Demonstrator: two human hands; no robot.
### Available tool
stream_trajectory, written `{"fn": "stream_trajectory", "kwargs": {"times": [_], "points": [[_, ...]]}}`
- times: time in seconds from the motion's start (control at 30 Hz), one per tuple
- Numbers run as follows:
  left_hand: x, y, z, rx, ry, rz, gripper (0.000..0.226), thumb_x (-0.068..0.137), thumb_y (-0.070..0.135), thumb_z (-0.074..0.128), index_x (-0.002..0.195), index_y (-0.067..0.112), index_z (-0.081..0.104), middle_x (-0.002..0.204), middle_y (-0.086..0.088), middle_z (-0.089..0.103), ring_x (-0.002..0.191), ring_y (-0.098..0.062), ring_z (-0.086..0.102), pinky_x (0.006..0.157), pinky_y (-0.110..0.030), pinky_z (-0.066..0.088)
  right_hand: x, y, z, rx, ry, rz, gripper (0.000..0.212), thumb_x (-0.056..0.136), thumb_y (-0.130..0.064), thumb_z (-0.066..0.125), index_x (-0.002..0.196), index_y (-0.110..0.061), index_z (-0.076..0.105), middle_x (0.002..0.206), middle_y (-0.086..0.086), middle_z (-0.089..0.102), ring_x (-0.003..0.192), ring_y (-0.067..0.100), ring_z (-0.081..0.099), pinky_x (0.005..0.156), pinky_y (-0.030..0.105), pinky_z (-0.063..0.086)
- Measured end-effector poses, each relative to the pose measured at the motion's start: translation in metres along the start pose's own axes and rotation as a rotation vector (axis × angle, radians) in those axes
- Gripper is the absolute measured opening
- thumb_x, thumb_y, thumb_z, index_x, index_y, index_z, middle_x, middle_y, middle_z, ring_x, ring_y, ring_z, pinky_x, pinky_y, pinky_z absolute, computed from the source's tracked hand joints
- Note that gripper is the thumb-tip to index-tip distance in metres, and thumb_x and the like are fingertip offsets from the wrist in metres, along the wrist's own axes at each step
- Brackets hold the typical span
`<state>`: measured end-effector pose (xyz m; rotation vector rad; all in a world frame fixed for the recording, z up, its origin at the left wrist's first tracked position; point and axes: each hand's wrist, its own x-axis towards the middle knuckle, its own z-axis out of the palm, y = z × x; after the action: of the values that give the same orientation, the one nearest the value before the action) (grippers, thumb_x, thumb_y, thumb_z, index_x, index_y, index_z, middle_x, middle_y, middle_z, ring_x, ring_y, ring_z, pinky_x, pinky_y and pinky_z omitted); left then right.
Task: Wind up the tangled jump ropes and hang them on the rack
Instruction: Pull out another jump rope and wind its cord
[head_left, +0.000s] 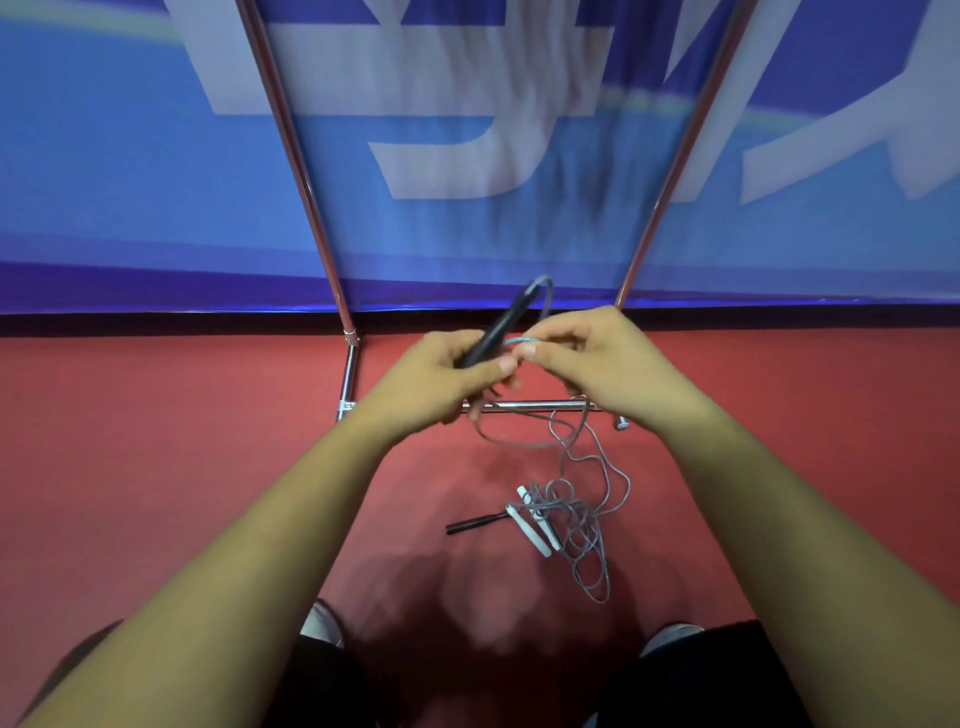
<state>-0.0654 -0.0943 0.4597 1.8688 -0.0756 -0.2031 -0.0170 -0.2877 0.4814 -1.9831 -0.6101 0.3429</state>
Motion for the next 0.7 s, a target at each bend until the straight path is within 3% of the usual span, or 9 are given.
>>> {"fn": "stream_trajectory", "kwargs": {"times": [0.07, 0.13, 0.2, 0.27, 0.4, 0.47, 0.53, 0.6, 0.7], "points": [[0.001, 0.000, 0.003, -0.030, 0.044, -0.009, 0.019, 0.097, 0.019, 0.064, 0.080, 0.014, 0.058, 0.058, -0.002, 0.052, 0.046, -0.014, 0.039, 0.041, -0.021, 0.028, 0.002, 0.006, -0.003, -0.009, 0.011, 0.004, 0.012, 0.093, -0.018, 0.069, 0.083, -0.013, 0.074, 0.051, -0.006, 0.045, 0.050, 0.009, 0.035, 0.049, 0.025, 0.029], [0.004, 0.004, 0.001, -0.253, 0.152, 0.002, 0.030, 0.098, 0.018, 0.062, 0.071, 0.018, 0.050, 0.054, -0.001, 0.040, 0.045, -0.014, 0.032, 0.043, -0.021, 0.022, 0.001, 0.020, -0.007, -0.071, -0.089, 0.043, 0.019, 0.093, -0.017, 0.068, 0.074, -0.017, 0.068, 0.055, -0.006, 0.053, 0.052, 0.008, 0.041, 0.052, 0.022, 0.035], [0.007, 0.006, -0.005, -0.497, 0.217, 0.039, 0.027, 0.096, 0.016, 0.059, 0.071, 0.017, 0.049, 0.056, 0.001, 0.038, 0.046, -0.012, 0.030, 0.044, -0.020, 0.017, -0.001, 0.041, -0.012, -0.208, -0.236, 0.165, 0.024, 0.094, -0.017, 0.066, 0.070, -0.020, 0.064, 0.060, -0.007, 0.058, 0.051, 0.003, 0.043, 0.054, 0.019, 0.036], [0.008, 0.005, -0.012, -0.567, 0.256, 0.038, 0.023, 0.096, 0.016, 0.059, 0.074, 0.015, 0.051, 0.058, 0.001, 0.040, 0.046, -0.011, 0.031, 0.044, -0.021, 0.016, -0.003, 0.063, -0.017, -0.347, -0.311, 0.282, 0.023, 0.095, -0.019, 0.065, 0.072, -0.017, 0.067, 0.058, -0.012, 0.058, 0.049, -0.002, 0.041, 0.055, 0.018, 0.034], [0.011, -0.002, -0.017, -0.213, 0.395, -0.039, 0.007, 0.099, 0.011, 0.059, 0.096, 0.014, 0.065, 0.071, -0.004, 0.061, 0.043, -0.010, 0.044, 0.041, -0.017, 0.031, -0.003, 0.066, -0.021, -0.162, -0.103, 0.292, 0.019, 0.097, -0.013, 0.061, 0.087, 0.000, 0.072, 0.064, 0.000, 0.063, 0.047, -0.003, 0.047, 0.051, 0.011, 0.037], [0.014, -0.005, -0.017, -0.009, 0.492, -0.062, 0.018, 0.098, 0.009, 0.060, 0.115, 0.014, 0.063, 0.076, -0.008, 0.062, 0.040, -0.001, 0.049, 0.044, -0.010, 0.035, -0.001, 0.050, -0.024, -0.096, 0.008, 0.192, 0.018, 0.097, -0.015, 0.063, 0.089, -0.001, 0.072, 0.060, 0.003, 0.054, 0.049, 0.004, 0.045, 0.051, 0.015, 0.038], [0.014, -0.005, -0.018, 0.089, 0.556, -0.008, 0.025, 0.097, 0.008, 0.061, 0.122, 0.012, 0.062, 0.089, -0.013, 0.062, 0.045, 0.002, 0.053, 0.049, -0.006, 0.037, 0.001, 0.034, -0.023, -0.153, -0.007, 0.096, 0.021, 0.096, -0.020, 0.064, 0.089, -0.002, 0.073, 0.056, -0.001, 0.042, 0.051, 0.005, 0.035, 0.051, 0.021, 0.030], [0.013, -0.004, -0.017, 0.105, 0.506, 0.072, 0.026, 0.095, 0.007, 0.064, 0.121, 0.014, 0.065, 0.102, -0.009, 0.063, 0.052, 0.000, 0.056, 0.054, -0.009, 0.041, 0.001, 0.022, -0.017, -0.238, -0.076, 0.036, 0.025, 0.097, -0.021, 0.063, 0.088, 0.000, 0.071, 0.055, -0.005, 0.033, 0.050, 0.005, 0.030, 0.050, 0.022, 0.024], [0.009, 0.000, -0.007, 0.004, 0.214, 0.047, 0.020, 0.097, 0.016, 0.064, 0.116, 0.021, 0.069, 0.070, -0.004, 0.060, 0.048, -0.013, 0.045, 0.048, -0.021, 0.035, 0.002, 0.006, -0.005, -0.243, -0.107, -0.027, 0.024, 0.097, -0.021, 0.062, 0.087, -0.001, 0.072, 0.055, -0.005, 0.032, 0.051, 0.006, 0.028, 0.050, 0.023, 0.022]]}}
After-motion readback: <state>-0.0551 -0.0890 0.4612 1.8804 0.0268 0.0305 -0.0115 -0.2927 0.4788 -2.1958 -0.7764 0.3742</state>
